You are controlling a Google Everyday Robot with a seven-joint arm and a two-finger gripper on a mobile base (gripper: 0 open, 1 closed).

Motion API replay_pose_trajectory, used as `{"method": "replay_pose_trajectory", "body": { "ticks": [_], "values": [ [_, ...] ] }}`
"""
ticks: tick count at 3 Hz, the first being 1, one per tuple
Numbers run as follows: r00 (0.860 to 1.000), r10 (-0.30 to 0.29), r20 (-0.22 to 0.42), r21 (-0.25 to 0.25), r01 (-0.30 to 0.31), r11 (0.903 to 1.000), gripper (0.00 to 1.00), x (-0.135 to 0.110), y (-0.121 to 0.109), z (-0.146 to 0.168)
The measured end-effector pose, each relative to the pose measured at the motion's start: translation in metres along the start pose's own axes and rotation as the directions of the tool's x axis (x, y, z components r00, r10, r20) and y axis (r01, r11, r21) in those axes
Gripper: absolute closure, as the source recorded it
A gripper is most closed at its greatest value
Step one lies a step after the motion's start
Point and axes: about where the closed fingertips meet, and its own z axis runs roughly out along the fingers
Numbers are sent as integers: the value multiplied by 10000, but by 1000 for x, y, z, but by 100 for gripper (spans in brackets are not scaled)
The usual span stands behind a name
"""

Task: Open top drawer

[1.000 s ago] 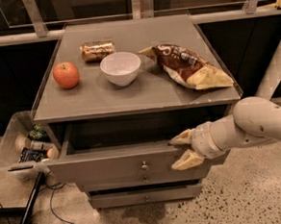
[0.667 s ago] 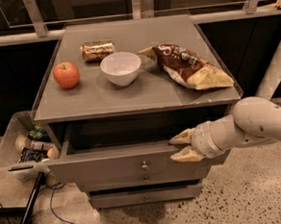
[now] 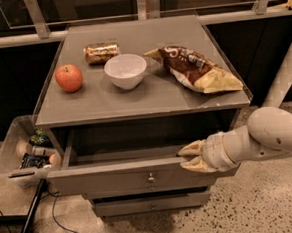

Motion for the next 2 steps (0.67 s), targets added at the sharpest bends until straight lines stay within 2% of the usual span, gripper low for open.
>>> {"method": "replay_pose_trajectory", "body": {
  "ticks": [1, 2],
  "values": [
    [9997, -252, 27, 203, 252, 9995, 100, -10, 7, -8],
    [9997, -195, -119, 229, 198, 9995, 100, -4, 25, -18]
  ]
}}
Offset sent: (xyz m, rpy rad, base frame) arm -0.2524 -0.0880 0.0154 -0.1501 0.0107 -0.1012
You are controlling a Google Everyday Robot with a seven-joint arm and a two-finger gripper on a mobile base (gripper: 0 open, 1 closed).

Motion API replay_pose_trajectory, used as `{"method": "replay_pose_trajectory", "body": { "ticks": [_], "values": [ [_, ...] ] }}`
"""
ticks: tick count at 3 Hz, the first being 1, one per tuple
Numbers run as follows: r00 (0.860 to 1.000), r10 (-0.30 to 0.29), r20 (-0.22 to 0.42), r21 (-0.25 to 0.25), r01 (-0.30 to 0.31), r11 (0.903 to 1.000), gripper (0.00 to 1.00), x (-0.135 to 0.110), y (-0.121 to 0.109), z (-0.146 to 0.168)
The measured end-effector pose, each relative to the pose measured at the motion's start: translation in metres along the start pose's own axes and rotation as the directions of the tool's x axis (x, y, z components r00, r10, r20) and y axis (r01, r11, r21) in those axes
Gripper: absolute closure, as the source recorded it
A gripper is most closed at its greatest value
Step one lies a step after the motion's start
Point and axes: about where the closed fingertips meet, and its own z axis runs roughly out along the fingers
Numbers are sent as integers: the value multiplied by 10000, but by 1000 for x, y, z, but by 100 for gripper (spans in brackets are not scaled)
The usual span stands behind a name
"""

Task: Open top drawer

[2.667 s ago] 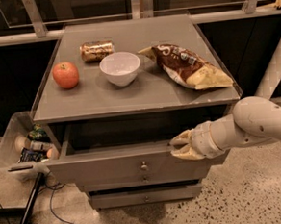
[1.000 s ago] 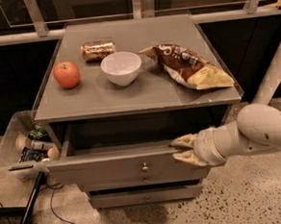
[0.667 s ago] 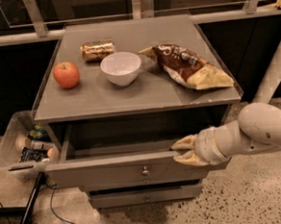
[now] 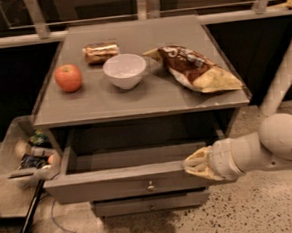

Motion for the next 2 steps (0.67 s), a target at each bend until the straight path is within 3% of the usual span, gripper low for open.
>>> {"method": "replay_pose_trajectory", "body": {
  "ticks": [1, 2],
  "values": [
    [10000, 1, -2, 1, -1, 10000, 100, -4, -1, -4],
    [10000, 1, -2, 1, -1, 10000, 83, -4, -1, -4]
  ]
}}
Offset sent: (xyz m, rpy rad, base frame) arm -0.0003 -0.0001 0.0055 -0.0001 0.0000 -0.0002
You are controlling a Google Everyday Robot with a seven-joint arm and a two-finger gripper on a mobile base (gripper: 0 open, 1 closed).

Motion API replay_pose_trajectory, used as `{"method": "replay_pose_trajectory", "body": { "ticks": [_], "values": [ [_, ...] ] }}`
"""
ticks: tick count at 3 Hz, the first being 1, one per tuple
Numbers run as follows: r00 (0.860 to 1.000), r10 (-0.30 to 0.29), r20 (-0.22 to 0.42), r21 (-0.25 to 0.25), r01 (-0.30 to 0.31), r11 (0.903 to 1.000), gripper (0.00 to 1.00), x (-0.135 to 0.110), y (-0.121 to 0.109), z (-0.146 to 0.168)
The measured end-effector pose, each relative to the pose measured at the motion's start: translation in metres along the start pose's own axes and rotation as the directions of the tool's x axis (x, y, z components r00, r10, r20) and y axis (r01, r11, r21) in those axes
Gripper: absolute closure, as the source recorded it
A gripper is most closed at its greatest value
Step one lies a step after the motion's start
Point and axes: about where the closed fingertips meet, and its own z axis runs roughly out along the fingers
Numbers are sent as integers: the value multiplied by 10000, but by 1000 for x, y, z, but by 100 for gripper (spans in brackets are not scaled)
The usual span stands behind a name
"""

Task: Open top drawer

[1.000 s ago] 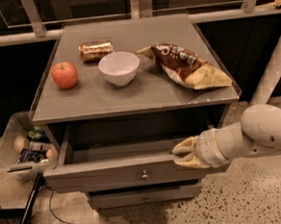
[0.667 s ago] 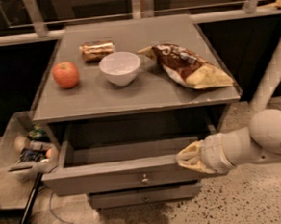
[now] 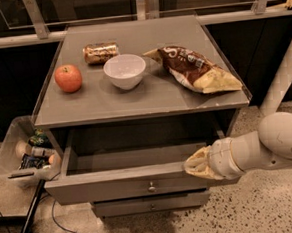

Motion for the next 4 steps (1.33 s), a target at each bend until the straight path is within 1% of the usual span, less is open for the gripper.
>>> {"method": "replay_pose_trajectory", "body": {
  "ticks": [3, 4],
  "values": [
    [10000, -1, 0, -1, 1, 10000, 12, 0, 0, 0],
    [10000, 43, -32, -18, -43, 10000, 0, 4, 7, -1]
  ]
}}
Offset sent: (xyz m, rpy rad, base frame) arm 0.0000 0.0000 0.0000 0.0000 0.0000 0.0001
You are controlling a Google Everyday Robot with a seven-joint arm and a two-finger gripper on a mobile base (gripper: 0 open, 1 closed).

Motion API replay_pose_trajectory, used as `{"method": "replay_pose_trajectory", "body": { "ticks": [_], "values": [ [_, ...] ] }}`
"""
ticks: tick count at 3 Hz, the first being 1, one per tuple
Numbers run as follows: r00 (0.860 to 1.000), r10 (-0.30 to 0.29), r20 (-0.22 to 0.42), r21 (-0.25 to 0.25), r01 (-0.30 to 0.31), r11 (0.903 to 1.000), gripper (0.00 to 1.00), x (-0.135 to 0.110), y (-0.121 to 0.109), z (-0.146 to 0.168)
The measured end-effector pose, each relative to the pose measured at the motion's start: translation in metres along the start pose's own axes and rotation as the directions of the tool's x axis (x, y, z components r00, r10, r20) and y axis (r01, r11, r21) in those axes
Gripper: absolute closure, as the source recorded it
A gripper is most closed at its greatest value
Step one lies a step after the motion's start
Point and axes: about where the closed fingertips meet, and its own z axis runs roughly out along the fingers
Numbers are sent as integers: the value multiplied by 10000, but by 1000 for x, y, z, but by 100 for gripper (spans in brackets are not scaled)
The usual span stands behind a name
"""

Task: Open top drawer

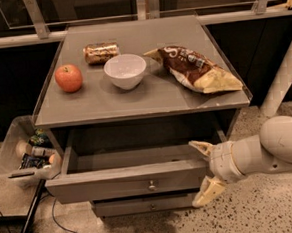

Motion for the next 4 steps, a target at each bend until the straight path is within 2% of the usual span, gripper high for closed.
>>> {"method": "replay_pose_trajectory", "body": {
  "ticks": [1, 2, 3, 4],
  "values": [
    [9994, 330, -101, 146, -329, 9994, 0, 18, 25, -9],
    [9958, 885, -240, 73, -883, 9961, 0, 45, 56, -6],
    [9958, 884, -240, 73, -883, 9961, 0, 45, 56, -6],
    [9992, 167, -365, 268, -157, 9995, 0, 16, 16, -7]
  ]
}}
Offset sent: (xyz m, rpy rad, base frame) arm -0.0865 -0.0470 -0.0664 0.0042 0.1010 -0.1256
